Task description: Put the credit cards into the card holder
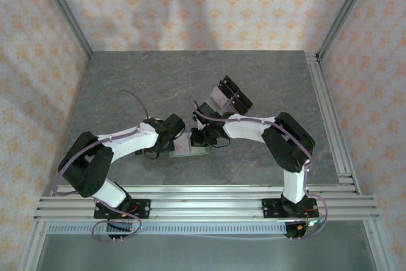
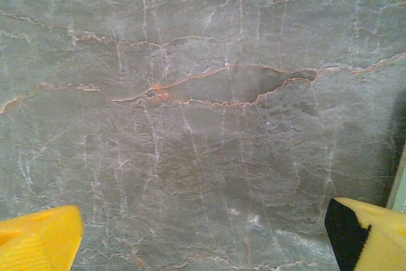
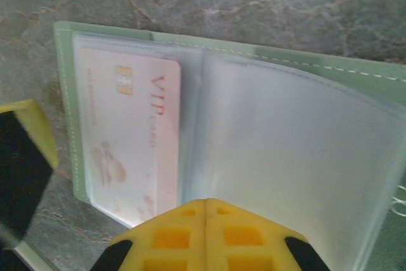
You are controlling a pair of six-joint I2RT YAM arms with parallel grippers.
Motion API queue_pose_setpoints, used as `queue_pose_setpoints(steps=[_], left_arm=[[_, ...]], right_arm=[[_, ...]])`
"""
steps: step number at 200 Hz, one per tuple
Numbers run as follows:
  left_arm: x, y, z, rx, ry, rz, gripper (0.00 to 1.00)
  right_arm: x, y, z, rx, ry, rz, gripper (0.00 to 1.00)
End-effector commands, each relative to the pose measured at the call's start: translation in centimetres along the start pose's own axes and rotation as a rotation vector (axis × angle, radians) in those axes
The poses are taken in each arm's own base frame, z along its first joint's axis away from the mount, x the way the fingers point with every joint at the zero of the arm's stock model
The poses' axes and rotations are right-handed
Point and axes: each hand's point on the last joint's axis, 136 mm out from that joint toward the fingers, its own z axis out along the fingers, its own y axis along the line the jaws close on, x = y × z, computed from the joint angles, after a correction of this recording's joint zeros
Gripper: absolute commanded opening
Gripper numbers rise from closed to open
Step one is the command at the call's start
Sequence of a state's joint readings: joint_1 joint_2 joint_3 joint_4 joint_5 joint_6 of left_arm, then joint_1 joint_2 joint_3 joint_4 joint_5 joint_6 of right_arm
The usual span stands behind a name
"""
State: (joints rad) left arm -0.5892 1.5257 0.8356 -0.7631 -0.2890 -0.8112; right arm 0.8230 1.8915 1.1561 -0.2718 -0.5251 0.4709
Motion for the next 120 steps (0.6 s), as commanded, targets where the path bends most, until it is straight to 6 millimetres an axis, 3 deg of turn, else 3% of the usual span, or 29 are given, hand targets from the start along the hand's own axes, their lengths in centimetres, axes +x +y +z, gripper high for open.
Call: queue_pose_setpoints(steps=[1,36,82,120], left_arm=[[-0.7,1.2,-0.9,-0.049,-0.036,-0.001,1.00],[-0.5,1.9,-0.6,-0.080,-0.036,-0.003,1.00],[0.0,1.8,0.1,-0.082,-0.023,0.001,1.00],[0.3,1.4,0.7,-0.074,-0.009,0.005,1.00]], right_arm=[[-0.4,-1.4,-0.4,0.038,-0.035,0.018,0.05],[-0.5,-2.3,-0.9,0.071,-0.038,0.034,0.05],[-1.4,0.3,-2.1,0.012,-0.054,-0.006,0.05],[-1.7,1.7,-1.5,-0.005,-0.044,-0.031,0.05]])
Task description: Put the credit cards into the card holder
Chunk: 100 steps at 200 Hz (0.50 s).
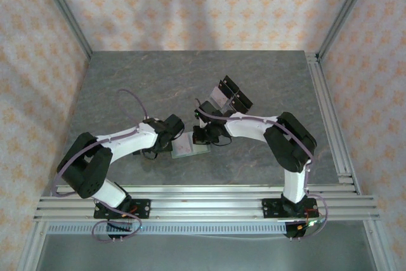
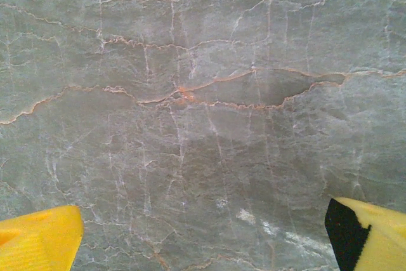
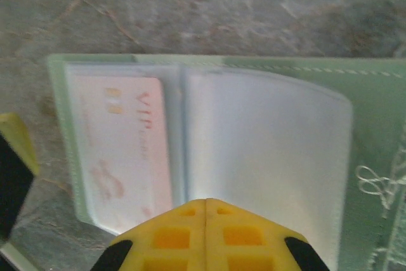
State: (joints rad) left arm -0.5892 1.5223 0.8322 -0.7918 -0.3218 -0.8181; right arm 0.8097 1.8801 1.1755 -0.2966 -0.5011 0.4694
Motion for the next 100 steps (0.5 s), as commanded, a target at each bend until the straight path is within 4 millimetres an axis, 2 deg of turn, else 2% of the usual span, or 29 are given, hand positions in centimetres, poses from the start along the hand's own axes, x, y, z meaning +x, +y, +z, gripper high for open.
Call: queue_pose_setpoints(steps=[1,100], left_arm=[[0.3,0.4,0.7,-0.033,0.000,-0.001,1.00],[0.9,-0.1,1.7,-0.038,0.020,0.008,1.00]], right_arm=[[-0.7,1.8,-0.7,-0.022,-0.017,-0.039,0.05],[-0.4,2.4,2.2,-0.054,0.030,-0.018,0.04]])
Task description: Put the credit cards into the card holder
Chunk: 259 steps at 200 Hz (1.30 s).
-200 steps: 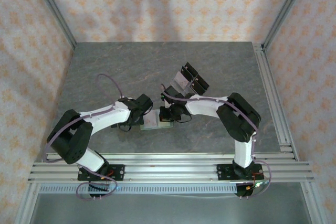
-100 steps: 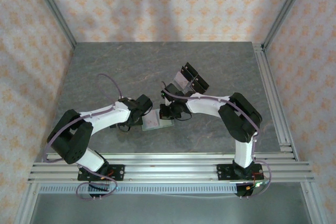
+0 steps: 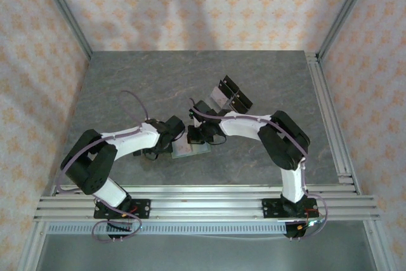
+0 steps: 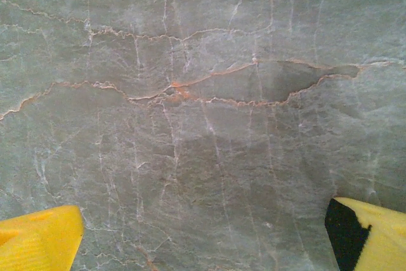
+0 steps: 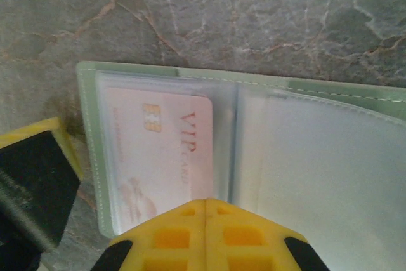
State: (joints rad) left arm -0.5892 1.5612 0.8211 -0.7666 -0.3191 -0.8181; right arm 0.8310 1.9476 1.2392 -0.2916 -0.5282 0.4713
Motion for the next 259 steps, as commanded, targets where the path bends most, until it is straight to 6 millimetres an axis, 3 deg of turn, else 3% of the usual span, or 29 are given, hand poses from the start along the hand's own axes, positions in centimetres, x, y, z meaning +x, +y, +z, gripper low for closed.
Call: queue_pose_setpoints(steps=[1,116,150,172,217,237,259], left_arm=[[0.4,0.1,0.7,-0.023,0.005,-0.004,1.00],[0.5,-0.4,1.0,-0.007,0.016,-0.004,1.00],[-0.1,0.1,0.1,-0.009,-0.005,-0.010,1.00],[-0.6,0.5,-0.7,-0.007,-0.023,-0.018,1.00],[-1.6,1.4,-2.7,0.020,-0.065,-0.048,1.00],[-1.9,1.4,-3.2,0.036,-0.074,-0.057,1.00],[-2.1,1.3,-3.6,0.049,-0.077,-0.062,1.00]], right_arm=[[-0.2,1.0,0.7,-0.029,0.003,-0.002,0.04],[-0.3,3.4,1.7,-0.140,0.015,0.031,0.04],[-0.7,4.3,0.0,-0.158,-0.019,0.014,0.05],[-1.1,4.5,-1.8,-0.160,-0.053,0.005,0.10],[-1.5,1.3,-5.1,-0.065,-0.100,0.001,0.32],[-1.9,-0.4,-5.6,0.006,-0.099,-0.028,0.41],[-2.3,-1.2,-5.5,0.072,-0.077,-0.080,0.44]])
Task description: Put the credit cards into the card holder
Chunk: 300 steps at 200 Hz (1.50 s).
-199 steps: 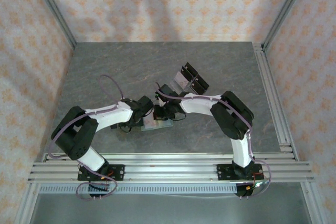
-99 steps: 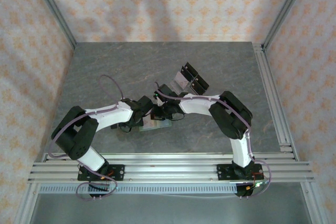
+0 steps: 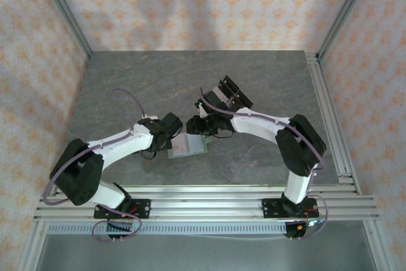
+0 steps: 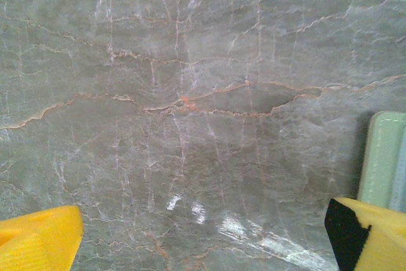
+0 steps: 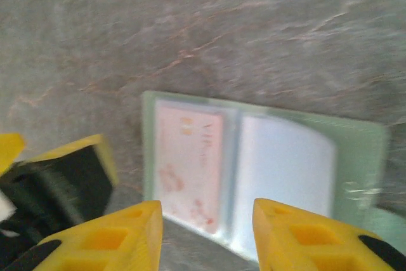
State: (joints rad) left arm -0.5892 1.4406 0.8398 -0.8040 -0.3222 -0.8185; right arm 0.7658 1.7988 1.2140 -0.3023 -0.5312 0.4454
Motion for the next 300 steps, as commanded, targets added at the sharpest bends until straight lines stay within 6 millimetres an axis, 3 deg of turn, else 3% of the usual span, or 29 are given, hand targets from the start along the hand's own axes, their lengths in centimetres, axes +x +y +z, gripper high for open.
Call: queue_pose_setpoints(steps=[1,121,152,213,265,300], left_arm=[[-0.7,0.7,-1.0,-0.018,-0.020,-0.012,1.00],[-0.9,0.4,-1.3,-0.007,-0.015,-0.017,1.00],[-1.1,0.4,-1.5,-0.001,-0.018,-0.021,1.00],[-1.0,0.2,-1.4,0.008,-0.015,-0.020,1.00],[-1.1,0.1,-1.3,0.004,-0.016,-0.013,1.00],[-0.7,-0.1,-1.1,0.011,-0.003,-0.014,1.00]], right_arm=[[0.4,-1.9,-0.1,0.123,0.042,-0.077,0.44],[1.2,-4.0,3.6,0.173,0.134,-0.101,0.44],[1.2,-4.0,2.7,0.179,0.121,-0.107,0.44],[0.3,-1.7,0.2,0.158,0.071,-0.148,0.44],[0.4,-1.6,1.5,0.172,0.100,-0.168,0.44],[1.2,-3.1,2.7,0.207,0.134,-0.165,0.44]])
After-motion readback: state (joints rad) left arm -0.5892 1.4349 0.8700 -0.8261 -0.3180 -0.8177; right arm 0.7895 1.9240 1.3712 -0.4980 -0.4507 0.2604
